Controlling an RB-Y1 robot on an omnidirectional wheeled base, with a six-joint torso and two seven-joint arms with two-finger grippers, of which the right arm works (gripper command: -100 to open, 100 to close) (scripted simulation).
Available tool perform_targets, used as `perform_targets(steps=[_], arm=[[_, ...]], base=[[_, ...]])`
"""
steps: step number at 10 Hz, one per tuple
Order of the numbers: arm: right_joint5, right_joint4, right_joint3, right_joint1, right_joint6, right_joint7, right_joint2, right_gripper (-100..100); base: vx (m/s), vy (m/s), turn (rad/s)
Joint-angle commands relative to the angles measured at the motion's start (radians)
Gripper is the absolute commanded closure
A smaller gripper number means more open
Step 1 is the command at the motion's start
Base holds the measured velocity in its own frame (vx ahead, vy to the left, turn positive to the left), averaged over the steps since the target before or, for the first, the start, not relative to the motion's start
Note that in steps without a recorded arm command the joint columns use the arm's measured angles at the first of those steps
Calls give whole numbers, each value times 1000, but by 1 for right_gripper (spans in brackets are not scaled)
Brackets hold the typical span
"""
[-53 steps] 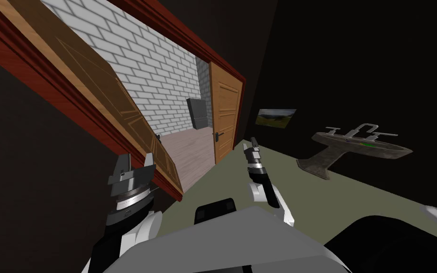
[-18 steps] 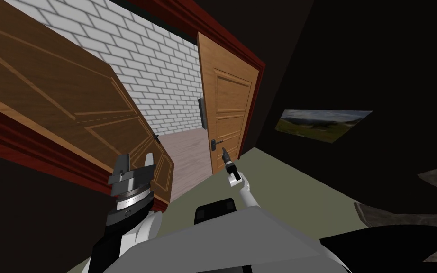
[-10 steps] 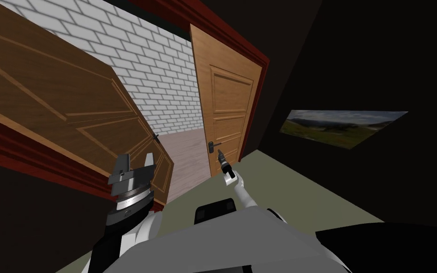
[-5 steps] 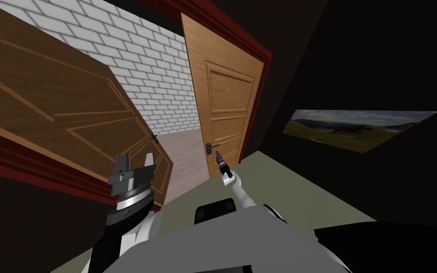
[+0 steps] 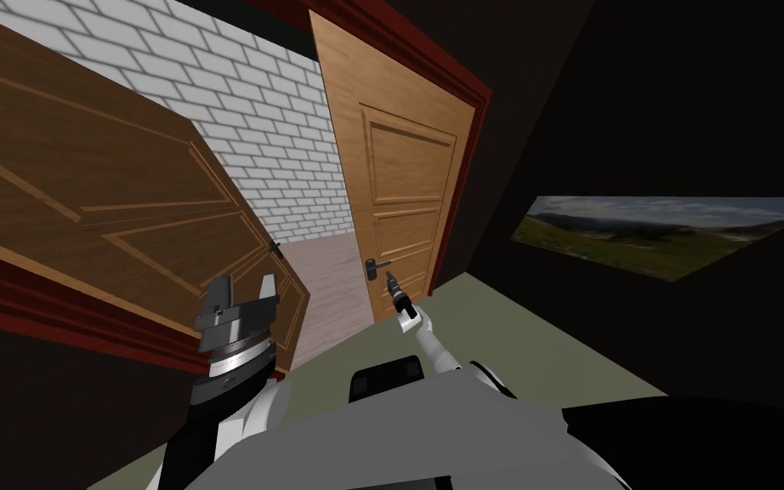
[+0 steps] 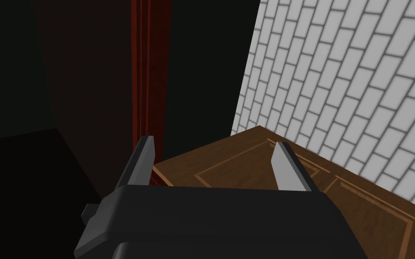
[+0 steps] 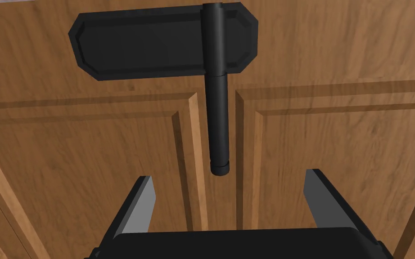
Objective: Push the door open
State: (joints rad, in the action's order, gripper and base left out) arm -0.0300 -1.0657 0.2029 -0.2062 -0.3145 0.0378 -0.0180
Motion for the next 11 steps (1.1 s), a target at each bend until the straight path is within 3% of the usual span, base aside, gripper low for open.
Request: perform_targets(steps=[1,4,6,8,9,10,11], arm=[[0,10,-6,-6,-3,-4,23,-100],[2,20,-14,-12,-8,-5,37,-100],[3,26,-19,-15,-11,-5,19,-100],[4,31,-24,-18,-14,-6,-20,-100],[2,25,-23,-18,-8,-8,-13,-100],[2,25,-23,-18,-8,-8,-13,100],[2,25,-23,-18,-8,-8,-13,100]], base=[[139,41,16],[208,54,23],[199,72,18],[162,46,19],[65,13,5],[-8,0,-5],[-19,-5,7]])
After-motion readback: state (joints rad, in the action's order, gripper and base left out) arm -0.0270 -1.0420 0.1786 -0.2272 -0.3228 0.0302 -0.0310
